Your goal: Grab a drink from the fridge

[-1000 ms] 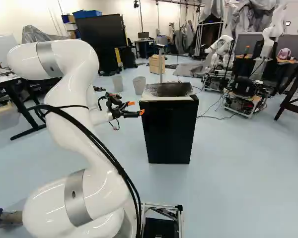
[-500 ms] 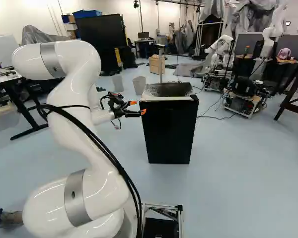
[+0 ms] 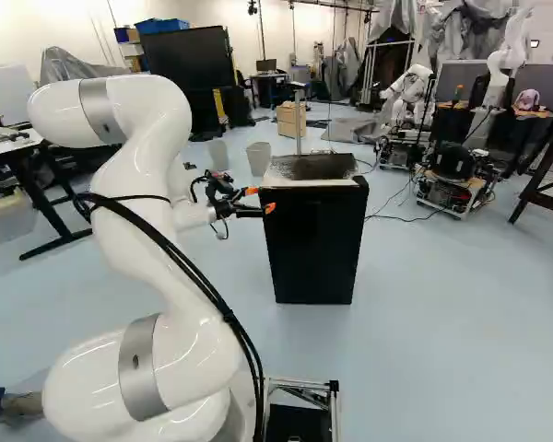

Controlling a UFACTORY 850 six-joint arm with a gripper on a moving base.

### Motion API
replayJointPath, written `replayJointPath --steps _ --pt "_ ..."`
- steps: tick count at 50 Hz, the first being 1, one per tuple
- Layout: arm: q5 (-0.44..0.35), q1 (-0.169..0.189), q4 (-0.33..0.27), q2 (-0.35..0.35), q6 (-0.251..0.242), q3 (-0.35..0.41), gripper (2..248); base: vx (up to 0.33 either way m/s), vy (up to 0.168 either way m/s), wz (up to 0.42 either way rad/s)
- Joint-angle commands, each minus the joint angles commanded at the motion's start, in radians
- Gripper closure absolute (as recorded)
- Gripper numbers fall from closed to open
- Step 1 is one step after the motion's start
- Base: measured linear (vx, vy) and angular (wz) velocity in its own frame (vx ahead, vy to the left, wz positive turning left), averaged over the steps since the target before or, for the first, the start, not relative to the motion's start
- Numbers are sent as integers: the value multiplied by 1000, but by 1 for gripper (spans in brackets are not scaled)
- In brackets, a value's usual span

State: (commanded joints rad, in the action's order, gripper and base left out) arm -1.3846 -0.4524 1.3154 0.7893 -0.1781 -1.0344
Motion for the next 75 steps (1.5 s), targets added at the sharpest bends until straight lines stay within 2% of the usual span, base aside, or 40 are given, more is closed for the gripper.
replayJointPath --steps 22,32,75 --pt "0 22 0 -1 0 1 3 0 0 0" --pt "0 27 0 -13 0 24 3 0 0 0" --pt "0 2 0 -156 0 290 3 0 -1 -2"
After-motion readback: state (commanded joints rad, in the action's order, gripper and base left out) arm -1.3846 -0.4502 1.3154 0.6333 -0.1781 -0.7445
